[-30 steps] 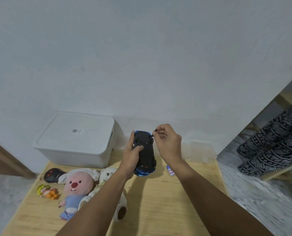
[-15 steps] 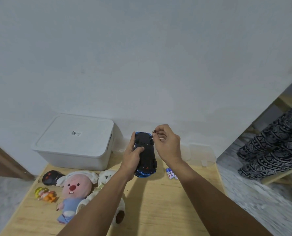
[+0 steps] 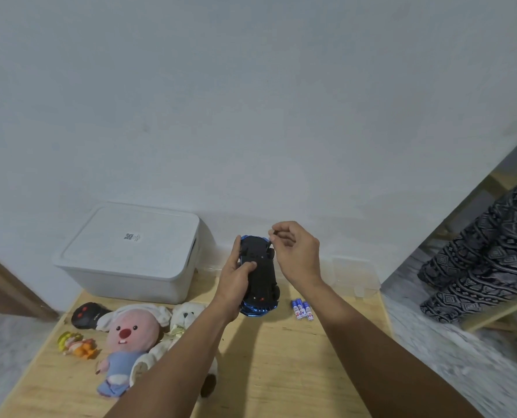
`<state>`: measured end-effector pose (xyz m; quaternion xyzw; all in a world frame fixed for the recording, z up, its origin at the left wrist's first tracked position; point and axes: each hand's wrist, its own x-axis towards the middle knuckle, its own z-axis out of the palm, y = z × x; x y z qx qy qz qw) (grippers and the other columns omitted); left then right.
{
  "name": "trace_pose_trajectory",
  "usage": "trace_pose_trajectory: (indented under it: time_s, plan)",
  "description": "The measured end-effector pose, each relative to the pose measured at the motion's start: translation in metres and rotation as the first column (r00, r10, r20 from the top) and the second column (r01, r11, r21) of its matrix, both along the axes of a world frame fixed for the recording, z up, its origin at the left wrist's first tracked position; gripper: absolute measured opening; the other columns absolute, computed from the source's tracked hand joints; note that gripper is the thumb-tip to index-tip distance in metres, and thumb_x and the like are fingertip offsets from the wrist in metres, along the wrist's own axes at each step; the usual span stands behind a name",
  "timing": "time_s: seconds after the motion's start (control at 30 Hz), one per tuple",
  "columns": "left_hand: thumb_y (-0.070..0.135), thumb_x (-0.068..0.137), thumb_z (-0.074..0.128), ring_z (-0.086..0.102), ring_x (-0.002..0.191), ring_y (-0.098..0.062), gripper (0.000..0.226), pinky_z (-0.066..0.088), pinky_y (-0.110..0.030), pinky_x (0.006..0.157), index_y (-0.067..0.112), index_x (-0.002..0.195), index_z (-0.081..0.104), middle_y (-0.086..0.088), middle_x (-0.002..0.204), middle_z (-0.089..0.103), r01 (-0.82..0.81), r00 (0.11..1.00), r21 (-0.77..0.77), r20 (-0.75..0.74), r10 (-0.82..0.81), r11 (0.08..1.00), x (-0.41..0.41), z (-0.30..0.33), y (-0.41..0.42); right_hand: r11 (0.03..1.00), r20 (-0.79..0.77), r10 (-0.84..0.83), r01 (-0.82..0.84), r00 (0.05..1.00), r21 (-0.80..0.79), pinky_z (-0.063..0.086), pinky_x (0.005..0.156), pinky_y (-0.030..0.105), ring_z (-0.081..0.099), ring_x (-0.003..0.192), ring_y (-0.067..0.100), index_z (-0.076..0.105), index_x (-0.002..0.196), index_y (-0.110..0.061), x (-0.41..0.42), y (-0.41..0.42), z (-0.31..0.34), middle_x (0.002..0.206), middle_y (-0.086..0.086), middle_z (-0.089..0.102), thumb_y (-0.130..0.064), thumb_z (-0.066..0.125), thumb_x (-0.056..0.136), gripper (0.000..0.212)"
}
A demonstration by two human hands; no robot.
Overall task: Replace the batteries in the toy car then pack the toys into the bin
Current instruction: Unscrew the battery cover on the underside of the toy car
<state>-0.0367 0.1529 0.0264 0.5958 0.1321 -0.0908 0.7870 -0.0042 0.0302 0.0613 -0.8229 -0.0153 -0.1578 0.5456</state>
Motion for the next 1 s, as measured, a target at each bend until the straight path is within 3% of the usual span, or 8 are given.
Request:
trace_pose_trajectory:
  time_s: [0.2,0.4,0.53,0.67,0.8,1.0]
  plan:
    - [0.005,0.095,0.048,0.067,0.094,-0.019,0.066,0.056,-0.031,0.073,0.043,0.147,0.032,0.010,0.109,0.063,-0.009,1.000,-0.005,0.005,0.009,1.000,-0.0006,0.0028,-0.0028,0.998,-0.005,-0.044,0.044,0.999,0.044,0.051,0.070,0.010,0.066,0.073,0.002,0.074,0.088,-0.015,-0.0010,0.0000,0.0014,0.081,-0.009,0.071,-0.010,0.075,0.079,0.011]
    - [0.005,0.096,0.048,0.068,0.093,-0.020,0.066,0.056,-0.025,0.063,0.044,0.146,0.031,0.005,0.116,0.063,-0.007,1.000,-0.011,-0.002,0.007,1.000,-0.0015,0.0062,-0.0034,0.998,-0.054,-0.015,0.019,0.998,0.060,0.050,0.081,0.007,0.065,0.079,-0.013,0.073,0.108,-0.008,0.0017,-0.0015,0.0013,0.097,-0.005,0.073,-0.006,0.067,0.086,0.022]
    - [0.005,0.095,0.048,0.068,0.093,-0.021,0.066,0.057,-0.028,0.068,0.043,0.147,0.031,0.008,0.111,0.064,-0.005,1.000,-0.015,-0.007,0.005,1.000,-0.0019,0.0048,-0.0042,0.999,-0.060,0.010,-0.007,0.998,0.054,0.051,0.088,0.014,0.067,0.089,-0.003,0.071,0.112,-0.009,0.0004,0.0007,0.0020,0.103,-0.002,0.073,-0.011,0.066,0.088,0.025]
    - [0.005,0.096,0.048,0.068,0.090,-0.018,0.065,0.056,-0.024,0.062,0.043,0.146,0.032,0.008,0.109,0.064,0.009,1.000,-0.013,-0.004,-0.009,1.000,-0.0031,0.0049,-0.0055,0.999,-0.034,-0.013,0.014,0.999,0.041,0.051,0.075,0.011,0.066,0.082,-0.001,0.075,0.104,-0.018,0.0006,0.0020,0.0015,0.092,-0.011,0.070,-0.014,0.075,0.080,0.023]
    - [0.006,0.095,0.048,0.068,0.095,-0.023,0.067,0.058,-0.030,0.070,0.043,0.148,0.030,0.003,0.114,0.064,0.017,1.000,-0.011,-0.009,-0.017,1.000,-0.0036,0.0033,-0.0045,1.000,-0.035,-0.021,0.020,0.999,-0.021,0.053,0.083,0.018,0.066,0.083,0.004,0.075,0.105,-0.014,0.0034,-0.0005,0.0000,0.094,-0.002,0.073,-0.008,0.069,0.085,0.021]
    - [0.006,0.095,0.048,0.068,0.091,-0.020,0.066,0.057,-0.028,0.066,0.042,0.148,0.030,0.004,0.113,0.063,0.017,1.000,-0.006,-0.017,-0.017,1.000,-0.0046,0.0033,-0.0037,1.000,-0.062,0.012,-0.012,0.998,-0.002,0.047,0.079,0.004,0.063,0.083,-0.008,0.072,0.111,-0.011,0.0008,-0.0001,0.0005,0.096,-0.009,0.069,-0.008,0.064,0.089,0.024]
